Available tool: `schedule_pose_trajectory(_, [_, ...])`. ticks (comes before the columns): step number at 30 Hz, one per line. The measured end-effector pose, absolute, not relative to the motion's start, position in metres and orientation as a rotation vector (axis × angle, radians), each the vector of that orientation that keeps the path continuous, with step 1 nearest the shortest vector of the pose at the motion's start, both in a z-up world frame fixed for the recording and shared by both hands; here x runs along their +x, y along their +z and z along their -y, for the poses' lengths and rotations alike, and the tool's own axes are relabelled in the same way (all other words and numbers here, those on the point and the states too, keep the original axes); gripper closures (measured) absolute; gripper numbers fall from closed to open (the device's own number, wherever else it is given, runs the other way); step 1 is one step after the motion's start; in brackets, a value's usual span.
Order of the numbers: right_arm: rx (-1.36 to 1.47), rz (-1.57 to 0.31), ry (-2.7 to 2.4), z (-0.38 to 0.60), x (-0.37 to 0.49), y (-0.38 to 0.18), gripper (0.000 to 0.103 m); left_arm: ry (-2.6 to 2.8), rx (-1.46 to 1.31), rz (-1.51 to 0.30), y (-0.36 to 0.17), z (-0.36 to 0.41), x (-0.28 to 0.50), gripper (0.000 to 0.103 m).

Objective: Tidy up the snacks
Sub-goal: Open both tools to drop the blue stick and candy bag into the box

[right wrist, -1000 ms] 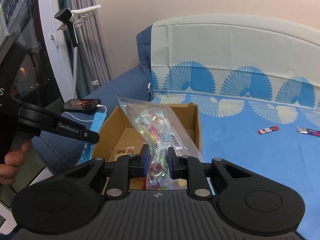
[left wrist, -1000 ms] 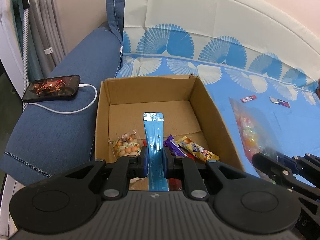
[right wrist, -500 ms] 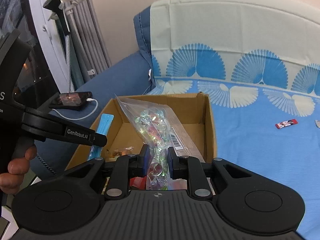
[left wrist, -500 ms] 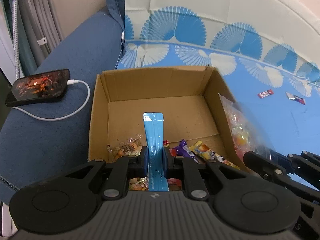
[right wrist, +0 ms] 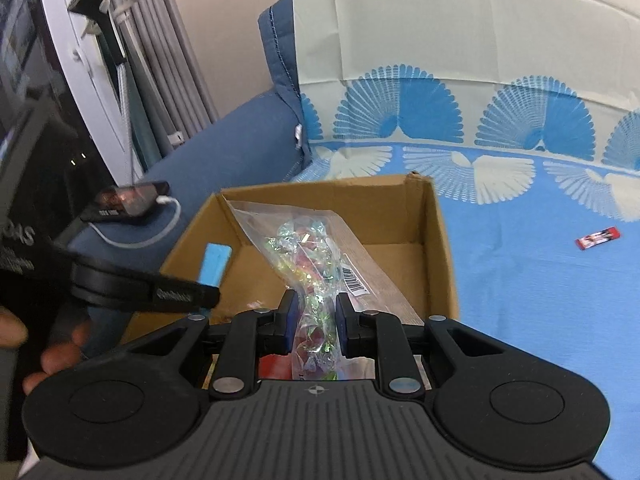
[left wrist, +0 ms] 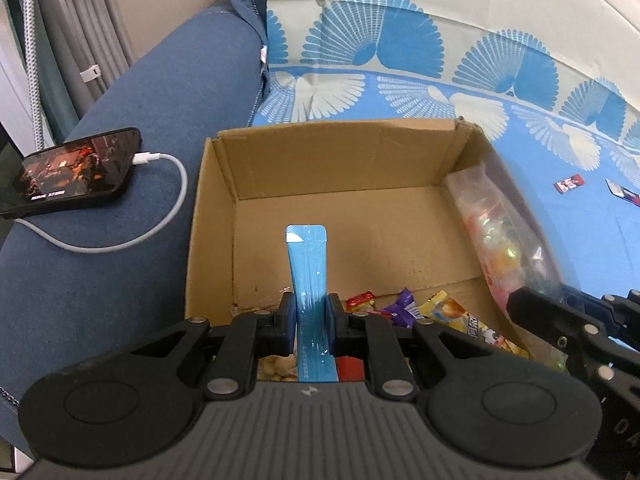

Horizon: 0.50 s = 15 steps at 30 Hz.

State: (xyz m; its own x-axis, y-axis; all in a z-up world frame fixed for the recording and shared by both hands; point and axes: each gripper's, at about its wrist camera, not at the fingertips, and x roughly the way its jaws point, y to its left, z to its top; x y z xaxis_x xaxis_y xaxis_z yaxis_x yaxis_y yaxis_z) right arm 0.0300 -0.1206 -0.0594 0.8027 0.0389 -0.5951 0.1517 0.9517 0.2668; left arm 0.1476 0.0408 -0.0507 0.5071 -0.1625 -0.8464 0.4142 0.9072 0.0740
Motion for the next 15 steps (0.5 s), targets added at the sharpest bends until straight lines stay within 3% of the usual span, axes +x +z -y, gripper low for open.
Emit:
schedule_pose_trajectory(5, [0.352,-0.613,-0.036,0.115,0.031,-0.051,0.086,-0.35,0.28,-0.973,-0.045,-0.044,0.144,0.085])
schedule_pose_trajectory(6, [0.347,-0.617,-0.037,0.113,0.031,-0.052,0.085,-0.351,0.284,-0.977,-0.045,-0.045,0.144,0.075])
schedule_pose_trajectory(7, [0.347,-0.626,-0.042,0.113,0.032,-0.053,0.083,-0.358,0.289,-0.986,-0.045,-0.045,0.144,0.045])
schedule_pose_trajectory(8, [0.355,-0.641,-0.052,0.113,0.032,-0.054,0.079,-0.355,0.294,-0.992,-0.043,-0.046,0.142,0.027])
schedule_pose_trajectory(9, [0.37,-0.66,-0.061,0.114,0.031,-0.056,0.068,-0.337,0.3,-0.977,-0.039,-0.048,0.138,0.001])
schedule_pose_trajectory(11, [0.396,-0.66,-0.075,0.115,0.022,-0.054,0.055,-0.325,0.311,-0.905,-0.029,-0.056,0.124,0.0])
schedule_pose_trajectory(15, [0.391,-0.663,-0.082,0.109,-0.007,-0.044,0.023,-0.349,0.344,-0.935,-0.024,-0.069,0.092,0.0])
